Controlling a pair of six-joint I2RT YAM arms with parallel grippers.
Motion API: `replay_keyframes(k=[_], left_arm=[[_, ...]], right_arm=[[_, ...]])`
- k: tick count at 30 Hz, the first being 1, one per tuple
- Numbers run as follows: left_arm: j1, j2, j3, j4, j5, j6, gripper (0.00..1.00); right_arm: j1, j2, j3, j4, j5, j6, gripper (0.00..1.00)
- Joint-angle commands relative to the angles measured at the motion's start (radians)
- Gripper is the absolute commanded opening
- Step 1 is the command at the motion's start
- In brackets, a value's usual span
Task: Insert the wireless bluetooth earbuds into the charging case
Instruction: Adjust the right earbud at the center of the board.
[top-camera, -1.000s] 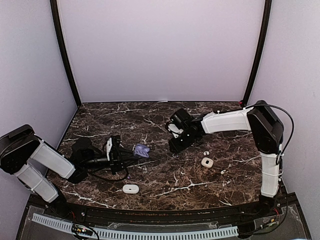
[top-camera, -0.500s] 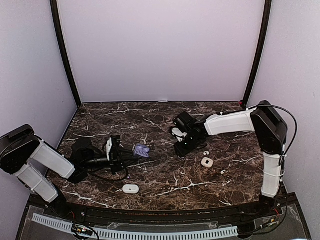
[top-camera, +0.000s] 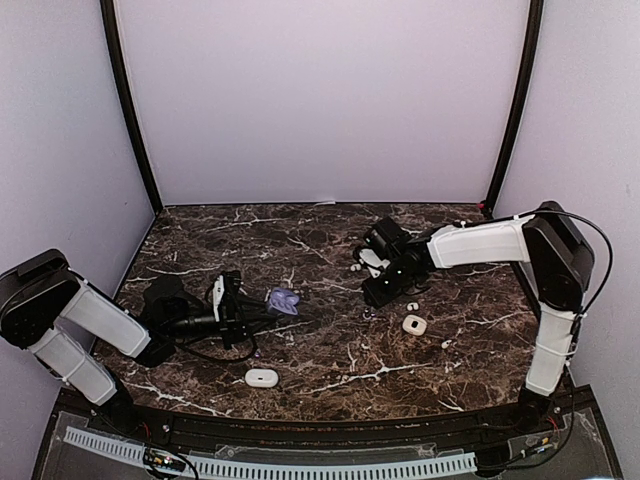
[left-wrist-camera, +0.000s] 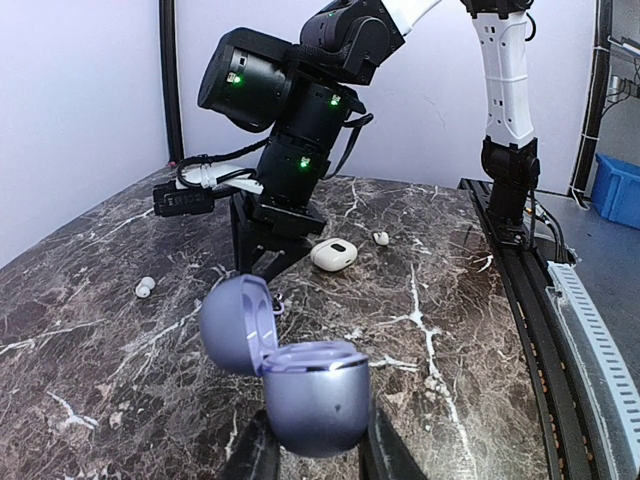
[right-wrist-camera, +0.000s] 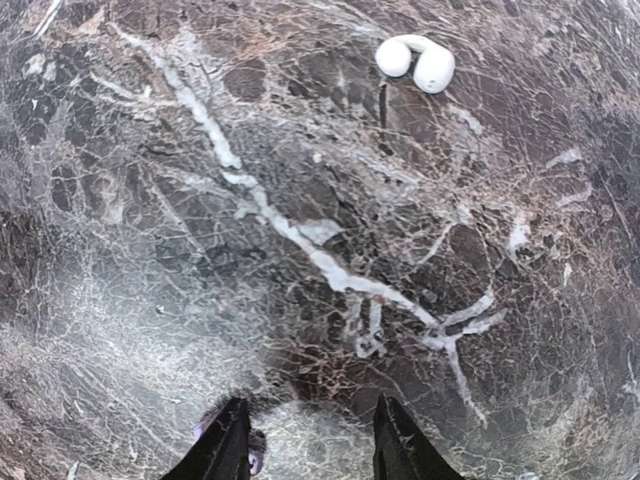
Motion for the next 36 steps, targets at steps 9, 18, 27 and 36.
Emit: replay_keyframes(k=[9, 18, 27, 36], left_arm=[[-0.004, -0.026, 0.000, 0.007, 0.007, 0.009, 0.22], [-0.003, -0.020, 0.002, 0.006, 0.007, 0.009, 0.22], [-0.003, -0.016, 0.004, 0.007, 0.011, 0.006, 0.22], [-0.003, -0.025, 0.002, 0.005, 0.013, 0.004, 0.22]], right_arm=[[-0.017, -0.046, -0.022, 0.012, -0.023, -0.016, 0.40], [-0.011, -0.076, -0.054, 0.027, -0.158, -0.060, 0.44], [0.063, -0.097, -0.045, -0.016, -0.149, -0.026, 0.37], [0.070, -0.044, -0.017, -0.036, -0.174, 0.007, 0.32]])
